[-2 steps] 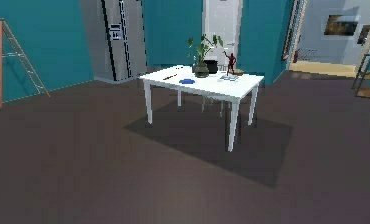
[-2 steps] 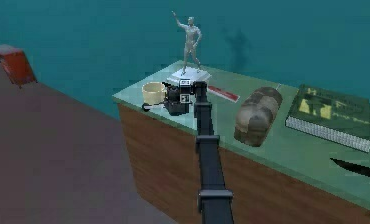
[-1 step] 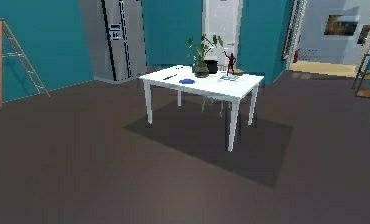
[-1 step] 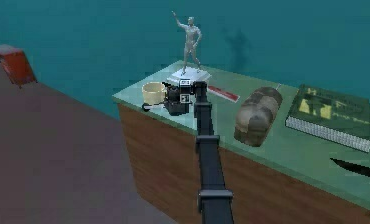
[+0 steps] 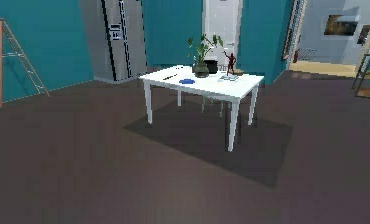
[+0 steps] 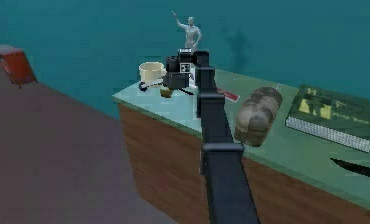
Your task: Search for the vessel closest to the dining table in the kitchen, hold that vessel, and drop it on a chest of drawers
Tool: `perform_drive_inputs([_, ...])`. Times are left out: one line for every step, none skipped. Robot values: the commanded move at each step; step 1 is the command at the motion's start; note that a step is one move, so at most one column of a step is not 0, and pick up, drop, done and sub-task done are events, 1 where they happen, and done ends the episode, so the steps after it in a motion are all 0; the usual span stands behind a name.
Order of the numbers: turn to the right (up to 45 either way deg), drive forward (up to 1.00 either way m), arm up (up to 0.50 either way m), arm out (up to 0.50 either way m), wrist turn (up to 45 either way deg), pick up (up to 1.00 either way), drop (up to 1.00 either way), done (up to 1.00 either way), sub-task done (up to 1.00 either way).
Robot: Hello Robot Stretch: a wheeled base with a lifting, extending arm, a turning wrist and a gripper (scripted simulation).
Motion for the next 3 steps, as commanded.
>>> perform_drive_inputs([0.0, 0.00, 0.06, 0.00, 0.0, 0.00, 0.00, 0.00, 0.00])
perform_drive_inputs([0.0, 0.00, 0.00, 0.00, -45.0, 0.00, 0.00, 0.00, 0.00])
perform_drive_inputs([0.0, 0.00, 0.00, 0.00, -45.0, 0.00, 0.00, 0.00, 0.00])
